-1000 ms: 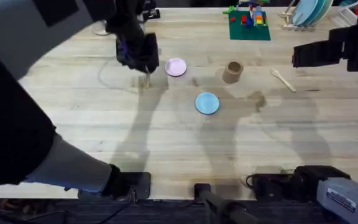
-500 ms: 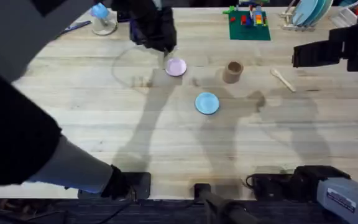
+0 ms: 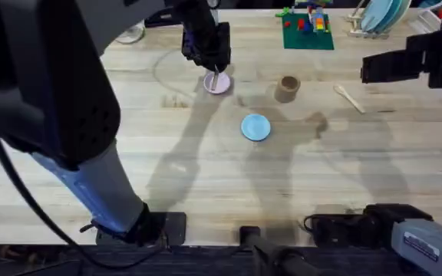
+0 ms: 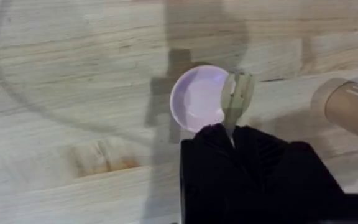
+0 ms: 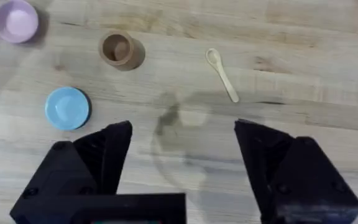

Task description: Pick up a utensil and set it on the pink plate, then put the other utensil in the container.

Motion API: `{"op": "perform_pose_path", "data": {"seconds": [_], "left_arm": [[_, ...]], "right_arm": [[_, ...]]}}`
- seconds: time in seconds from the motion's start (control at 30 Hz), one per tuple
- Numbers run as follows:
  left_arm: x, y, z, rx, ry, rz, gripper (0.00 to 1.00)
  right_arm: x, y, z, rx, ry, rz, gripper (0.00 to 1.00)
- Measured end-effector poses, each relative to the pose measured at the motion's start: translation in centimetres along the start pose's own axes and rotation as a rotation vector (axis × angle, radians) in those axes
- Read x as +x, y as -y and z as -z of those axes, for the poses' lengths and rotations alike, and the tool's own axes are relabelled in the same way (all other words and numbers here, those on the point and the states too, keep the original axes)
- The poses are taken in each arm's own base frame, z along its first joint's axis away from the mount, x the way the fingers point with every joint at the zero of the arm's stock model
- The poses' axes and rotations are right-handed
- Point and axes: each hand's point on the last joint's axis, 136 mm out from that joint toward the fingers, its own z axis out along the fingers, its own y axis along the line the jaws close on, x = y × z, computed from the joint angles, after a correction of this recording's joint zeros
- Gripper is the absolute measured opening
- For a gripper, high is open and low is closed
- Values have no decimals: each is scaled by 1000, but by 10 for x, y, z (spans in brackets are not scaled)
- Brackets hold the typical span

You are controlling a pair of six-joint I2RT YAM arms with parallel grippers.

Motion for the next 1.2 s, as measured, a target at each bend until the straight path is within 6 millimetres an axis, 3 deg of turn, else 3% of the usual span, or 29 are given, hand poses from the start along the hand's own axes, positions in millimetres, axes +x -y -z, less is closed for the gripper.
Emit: {"op": "perform_pose_path", "data": {"seconds": [0.17,0.47,0.63,0.87,1.2], "left_arm": [[-3,-3,-14,-16,-7,-9,41],[-1,-10,-56,-37,-61,-10,41],[-3,-10,-55,-38,-54,-15,50],[-3,-11,-55,-44,-53,-22,245],[8,-14,-49,-61,-107,-16,396]], "right_arm": [[0,0,0,0,0,0,994],[0,0,0,0,-2,0,994],[0,0,0,0,-2,0,995],[1,0,0,0,-3,0,994],[1,0,0,0,-3,0,994]]}}
